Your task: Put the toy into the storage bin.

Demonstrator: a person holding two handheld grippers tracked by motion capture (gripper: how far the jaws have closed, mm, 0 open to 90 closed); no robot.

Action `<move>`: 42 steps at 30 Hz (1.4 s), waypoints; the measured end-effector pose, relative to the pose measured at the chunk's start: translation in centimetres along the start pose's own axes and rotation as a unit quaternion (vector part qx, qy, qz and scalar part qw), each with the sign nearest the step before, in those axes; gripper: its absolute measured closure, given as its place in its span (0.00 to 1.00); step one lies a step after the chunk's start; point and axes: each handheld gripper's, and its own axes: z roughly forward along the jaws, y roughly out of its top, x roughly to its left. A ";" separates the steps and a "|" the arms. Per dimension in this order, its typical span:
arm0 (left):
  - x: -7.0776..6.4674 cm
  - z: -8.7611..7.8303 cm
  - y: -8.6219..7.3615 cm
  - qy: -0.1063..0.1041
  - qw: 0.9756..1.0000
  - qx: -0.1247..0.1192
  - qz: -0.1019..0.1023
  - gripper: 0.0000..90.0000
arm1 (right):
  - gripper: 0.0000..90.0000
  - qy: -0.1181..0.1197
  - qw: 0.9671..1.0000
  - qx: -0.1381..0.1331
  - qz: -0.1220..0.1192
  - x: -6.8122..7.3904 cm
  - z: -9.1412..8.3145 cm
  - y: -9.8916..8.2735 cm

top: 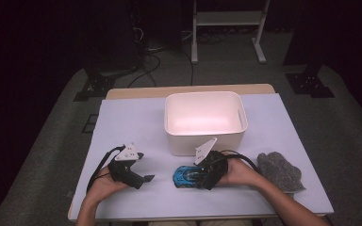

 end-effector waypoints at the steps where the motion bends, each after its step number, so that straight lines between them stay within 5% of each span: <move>1: 0.0 0.0 0.0 -0.001 1.000 0.001 0.000 0.09 | 0.20 0.001 1.000 0.000 0.001 0.0 0.1 0.0; 31: 0.1 0.1 -0.1 -0.006 1.000 0.000 -0.004 0.09 | 0.19 -0.023 0.999 0.026 -0.022 0.5 1.3 -0.3; 42: 0.1 0.1 -0.2 -0.007 1.000 0.001 -0.004 0.09 | 0.26 -0.024 0.999 0.031 -0.020 0.6 1.2 -0.1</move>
